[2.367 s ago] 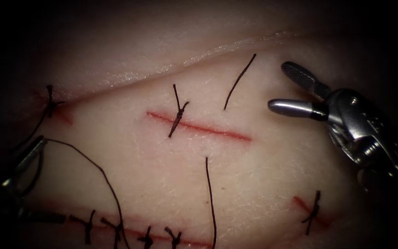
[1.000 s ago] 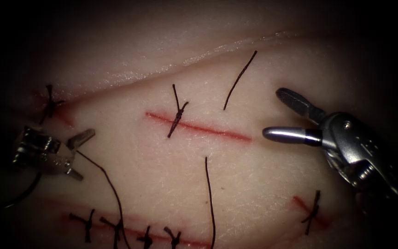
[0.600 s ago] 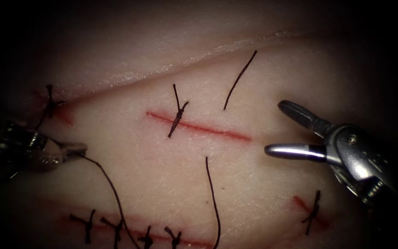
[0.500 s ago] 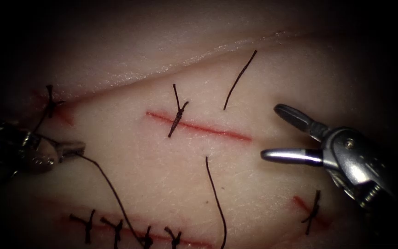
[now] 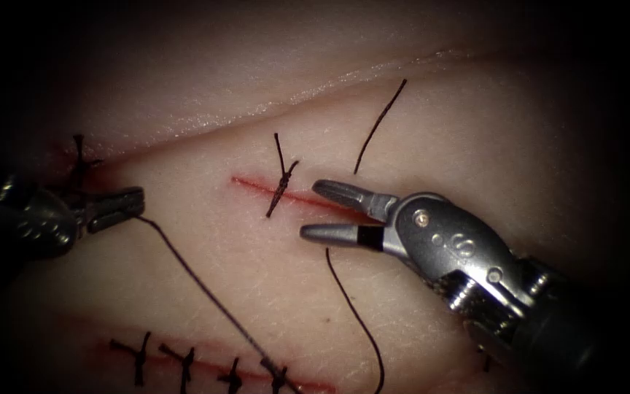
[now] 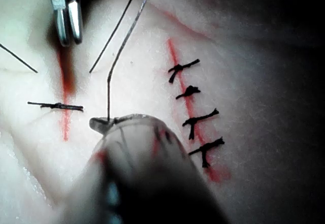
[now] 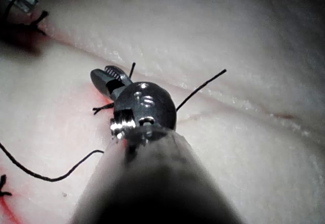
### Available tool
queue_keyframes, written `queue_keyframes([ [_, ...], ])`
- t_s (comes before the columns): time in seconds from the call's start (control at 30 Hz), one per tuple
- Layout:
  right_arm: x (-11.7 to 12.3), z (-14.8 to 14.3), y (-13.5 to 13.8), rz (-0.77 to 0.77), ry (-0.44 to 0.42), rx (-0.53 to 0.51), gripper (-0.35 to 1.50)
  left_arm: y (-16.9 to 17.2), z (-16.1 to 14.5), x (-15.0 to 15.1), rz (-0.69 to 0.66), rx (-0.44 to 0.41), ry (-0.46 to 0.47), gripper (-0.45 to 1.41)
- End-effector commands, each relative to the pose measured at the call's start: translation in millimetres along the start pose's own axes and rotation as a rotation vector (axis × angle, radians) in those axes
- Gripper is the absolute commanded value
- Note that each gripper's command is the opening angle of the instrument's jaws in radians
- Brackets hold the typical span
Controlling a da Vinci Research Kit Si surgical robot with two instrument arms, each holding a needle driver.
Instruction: Wound Closure
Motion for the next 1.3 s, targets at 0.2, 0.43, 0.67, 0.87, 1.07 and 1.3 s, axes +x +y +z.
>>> queue_keyframes([
  [0.2, -2.2, 4.8, -2.2, -0.054, -0.019, 0.134, -0.35, 0.6, 3.2, 1.1, -0.14, -0.018, 0.037, -0.45],
  [0.43, -1.1, 6.8, -3.0, -0.086, 0.061, 0.192, -0.35, 0.9, 6.2, 1.5, -0.176, -0.007, 0.044, -0.45],
  [0.67, 0.8, 6.5, -1.9, -0.082, 0.195, 0.126, -0.35, 2.5, 8.8, 2.1, -0.183, 0.098, -0.074, -0.45],
  [0.87, 2.3, 5.6, -1.0, -0.11, 0.3, 0.017, -0.35, 4.5, 9.8, 3.1, -0.199, 0.148, -0.108, -0.45],
  [1.07, 2.8, 5.0, -0.7, -0.119, 0.346, -0.051, -0.35, 5.0, 9.7, 3.4, -0.202, 0.156, -0.119, -0.45],
  [1.3, 3.1, 4.7, -0.4, -0.123, 0.391, -0.147, -0.35, 6.0, 9.4, 3.7, -0.203, 0.17, -0.134, -0.45],
])
